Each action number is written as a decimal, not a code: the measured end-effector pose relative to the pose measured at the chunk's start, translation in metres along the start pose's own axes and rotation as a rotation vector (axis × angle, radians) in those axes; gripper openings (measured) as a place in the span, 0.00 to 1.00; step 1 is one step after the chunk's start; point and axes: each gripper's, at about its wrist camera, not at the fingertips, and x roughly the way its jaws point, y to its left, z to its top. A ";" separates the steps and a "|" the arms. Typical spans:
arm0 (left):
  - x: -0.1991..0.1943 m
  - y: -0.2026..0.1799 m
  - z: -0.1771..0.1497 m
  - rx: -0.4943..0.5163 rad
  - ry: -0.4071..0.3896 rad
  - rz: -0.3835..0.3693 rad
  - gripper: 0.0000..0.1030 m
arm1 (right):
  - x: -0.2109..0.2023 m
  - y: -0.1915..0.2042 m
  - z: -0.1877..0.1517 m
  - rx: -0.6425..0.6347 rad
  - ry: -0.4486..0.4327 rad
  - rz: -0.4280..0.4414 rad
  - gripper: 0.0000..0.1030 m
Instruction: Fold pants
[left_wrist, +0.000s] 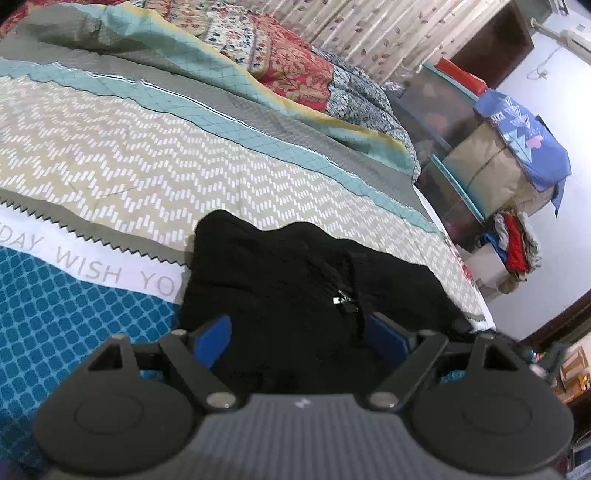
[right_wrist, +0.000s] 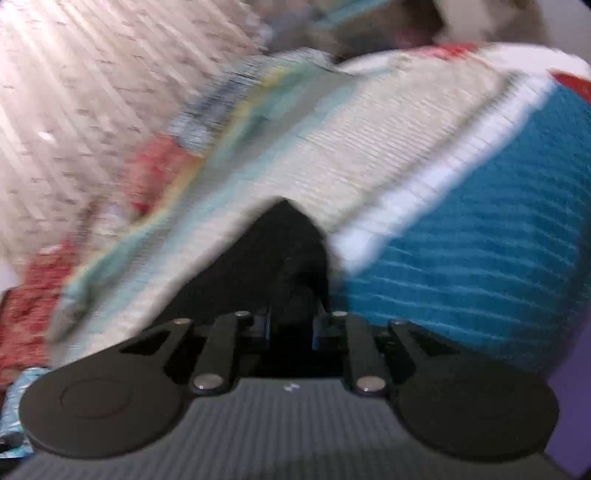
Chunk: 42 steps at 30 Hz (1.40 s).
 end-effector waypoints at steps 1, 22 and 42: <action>-0.002 0.003 0.000 -0.010 -0.007 -0.002 0.81 | -0.007 0.017 0.003 -0.033 -0.010 0.038 0.20; -0.061 0.106 -0.015 -0.256 -0.140 0.059 0.83 | 0.022 0.262 -0.171 -0.755 0.412 0.478 0.63; 0.027 0.054 -0.031 -0.040 0.092 0.160 0.88 | 0.035 0.170 -0.132 -0.468 0.432 0.304 0.26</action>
